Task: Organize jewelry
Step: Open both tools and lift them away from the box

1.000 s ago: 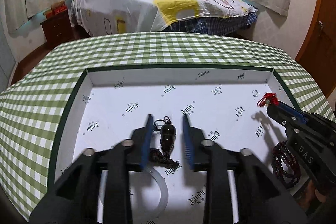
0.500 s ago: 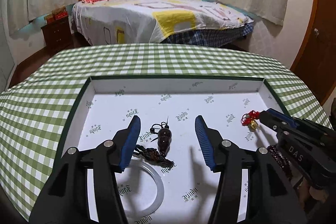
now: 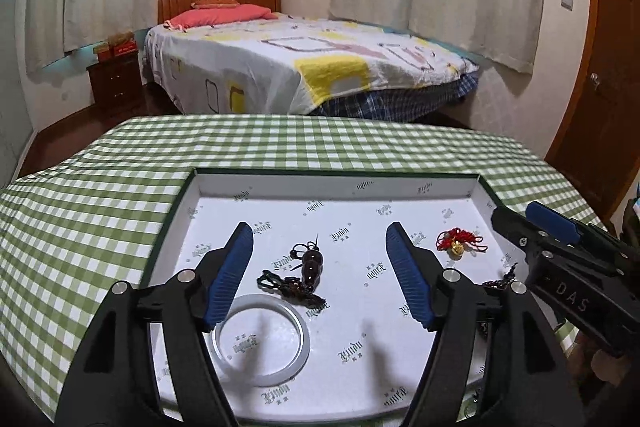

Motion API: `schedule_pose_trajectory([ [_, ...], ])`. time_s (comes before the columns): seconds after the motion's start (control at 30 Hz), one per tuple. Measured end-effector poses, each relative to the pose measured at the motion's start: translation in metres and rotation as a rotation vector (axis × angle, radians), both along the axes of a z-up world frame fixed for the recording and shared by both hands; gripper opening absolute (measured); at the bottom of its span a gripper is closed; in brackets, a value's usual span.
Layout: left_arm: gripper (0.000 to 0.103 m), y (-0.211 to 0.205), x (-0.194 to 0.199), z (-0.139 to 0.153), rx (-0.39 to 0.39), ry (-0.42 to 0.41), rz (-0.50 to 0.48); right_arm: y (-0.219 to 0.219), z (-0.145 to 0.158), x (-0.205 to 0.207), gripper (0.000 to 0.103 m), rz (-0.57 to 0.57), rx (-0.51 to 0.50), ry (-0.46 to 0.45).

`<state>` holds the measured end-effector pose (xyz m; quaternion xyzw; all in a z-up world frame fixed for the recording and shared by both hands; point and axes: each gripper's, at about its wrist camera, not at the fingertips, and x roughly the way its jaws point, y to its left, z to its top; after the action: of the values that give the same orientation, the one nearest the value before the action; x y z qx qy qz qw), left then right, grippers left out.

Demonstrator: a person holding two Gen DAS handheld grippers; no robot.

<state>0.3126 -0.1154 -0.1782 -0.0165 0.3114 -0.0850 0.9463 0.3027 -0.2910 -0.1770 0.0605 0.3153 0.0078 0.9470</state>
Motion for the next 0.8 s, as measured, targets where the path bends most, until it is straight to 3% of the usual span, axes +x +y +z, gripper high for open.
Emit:
schedule_pose_trajectory([
  [0.37, 0.068, 0.021, -0.050, 0.020, -0.029, -0.074, 0.054, 0.000, 0.016, -0.055, 0.050, -0.030, -0.011, -0.082],
  [0.8, 0.068, 0.053, -0.111, -0.001, -0.017, -0.010, 0.099, -0.002, -0.015, -0.119, 0.050, -0.036, -0.032, 0.016],
])
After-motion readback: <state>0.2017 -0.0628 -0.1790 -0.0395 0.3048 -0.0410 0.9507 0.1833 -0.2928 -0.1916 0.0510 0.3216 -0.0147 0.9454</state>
